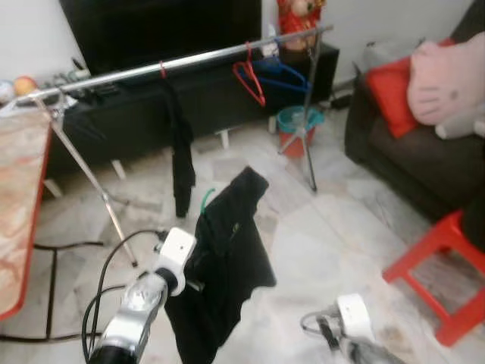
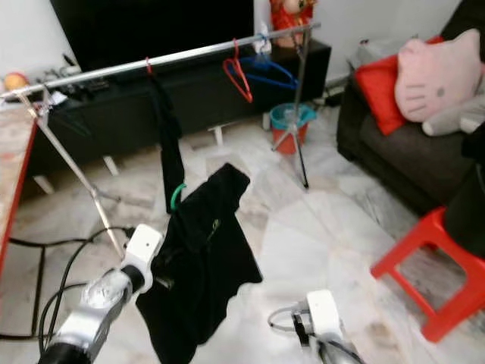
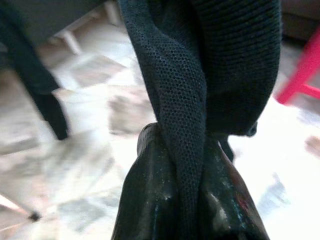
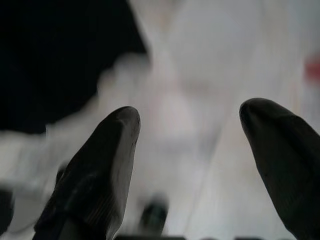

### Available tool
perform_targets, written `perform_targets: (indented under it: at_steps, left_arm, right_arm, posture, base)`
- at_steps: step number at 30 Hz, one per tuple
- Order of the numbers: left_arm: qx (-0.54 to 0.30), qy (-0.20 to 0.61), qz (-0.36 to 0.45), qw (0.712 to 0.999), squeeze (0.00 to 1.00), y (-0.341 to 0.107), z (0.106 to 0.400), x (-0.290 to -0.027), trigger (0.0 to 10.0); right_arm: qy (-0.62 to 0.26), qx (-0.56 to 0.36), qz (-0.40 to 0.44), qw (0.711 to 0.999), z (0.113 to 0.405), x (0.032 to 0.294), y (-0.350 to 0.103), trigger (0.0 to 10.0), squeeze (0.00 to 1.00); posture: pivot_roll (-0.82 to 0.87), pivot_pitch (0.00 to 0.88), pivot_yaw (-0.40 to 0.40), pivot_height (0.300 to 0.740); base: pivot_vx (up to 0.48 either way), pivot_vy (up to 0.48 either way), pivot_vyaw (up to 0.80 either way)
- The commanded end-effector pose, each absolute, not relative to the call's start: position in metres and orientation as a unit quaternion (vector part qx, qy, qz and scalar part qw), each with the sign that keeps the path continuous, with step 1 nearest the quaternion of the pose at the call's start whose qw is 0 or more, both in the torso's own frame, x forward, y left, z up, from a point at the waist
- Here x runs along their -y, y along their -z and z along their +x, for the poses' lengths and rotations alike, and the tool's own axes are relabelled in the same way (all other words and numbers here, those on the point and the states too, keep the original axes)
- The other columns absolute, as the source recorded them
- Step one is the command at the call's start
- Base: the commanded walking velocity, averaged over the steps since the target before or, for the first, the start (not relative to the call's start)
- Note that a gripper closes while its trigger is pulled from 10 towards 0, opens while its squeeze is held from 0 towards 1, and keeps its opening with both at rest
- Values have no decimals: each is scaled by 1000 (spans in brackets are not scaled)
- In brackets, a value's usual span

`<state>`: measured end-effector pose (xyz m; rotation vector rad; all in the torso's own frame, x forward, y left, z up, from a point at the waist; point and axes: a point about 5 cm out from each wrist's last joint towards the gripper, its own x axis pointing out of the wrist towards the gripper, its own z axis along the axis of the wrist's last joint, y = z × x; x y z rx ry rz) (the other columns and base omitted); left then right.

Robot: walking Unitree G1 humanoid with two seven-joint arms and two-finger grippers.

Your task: Hang hanger

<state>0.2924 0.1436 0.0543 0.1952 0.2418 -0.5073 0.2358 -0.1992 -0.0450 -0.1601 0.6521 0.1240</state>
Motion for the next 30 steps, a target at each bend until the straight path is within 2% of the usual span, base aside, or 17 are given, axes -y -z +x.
perform_targets:
  at_steps: [1, 4, 9, 12, 16, 19, 24, 29, 30]
  left_arm:
    - [-112, 288, 120, 943, 0, -68, 298, -141, 10000]
    - [-119, 309, 130, 935, 0, -71, 299, -141, 10000]
    - [-147, 359, 149, 910, 0, -79, 302, -138, 10000]
    - [-178, 372, 136, 901, 0, -80, 307, -134, 10000]
    - [-206, 360, 124, 901, 0, -79, 312, -133, 10000]
    - [-235, 345, 59, 907, 0, -86, 320, -132, 10000]
    - [-257, 354, 33, 899, 0, -93, 323, -131, 10000]
    - [-266, 376, -1, 887, 0, -102, 323, -125, 10000]
    - [-264, 391, -13, 882, 0, -108, 321, -122, 10000]
  right_arm:
    - [-108, -212, -126, 963, 279, 189, 5, 10000, 0]
    - [-126, -186, -129, 966, 286, 187, -4, 10000, 0]
    - [-222, -163, -112, 955, 297, 182, -22, 10000, 0]
    - [-314, -169, -129, 925, 295, 178, -28, 10000, 0]
    - [-363, -175, -145, 904, 290, 179, -32, 10000, 0]
    - [-438, -173, -117, 874, 281, 174, -43, 10000, 0]
    - [-484, -170, -101, 853, 276, 167, -48, 10000, 0]
    - [-473, -172, -109, 857, 281, 167, -49, 10000, 0]
    - [-448, -161, -101, 873, 290, 167, -52, 10000, 1000]
  posture:
    - [38, 0, 26, 740]
    - [37, 0, 26, 740]
    - [33, 0, 21, 740]
    - [20, 0, 22, 740]
    - [14, 0, 22, 740]
    - [4, 0, 27, 740]
    - [12, 0, 24, 740]
    - [19, 0, 25, 740]
    - [21, 0, 26, 740]
  base:
    - [0, 0, 0]
    - [0, 0, 0]
    - [0, 0, 0]
    - [0, 0, 0]
    - [0, 0, 0]
    - [0, 0, 0]
    - [0, 0, 0]
    - [0, 0, 0]
    - [0, 0, 0]
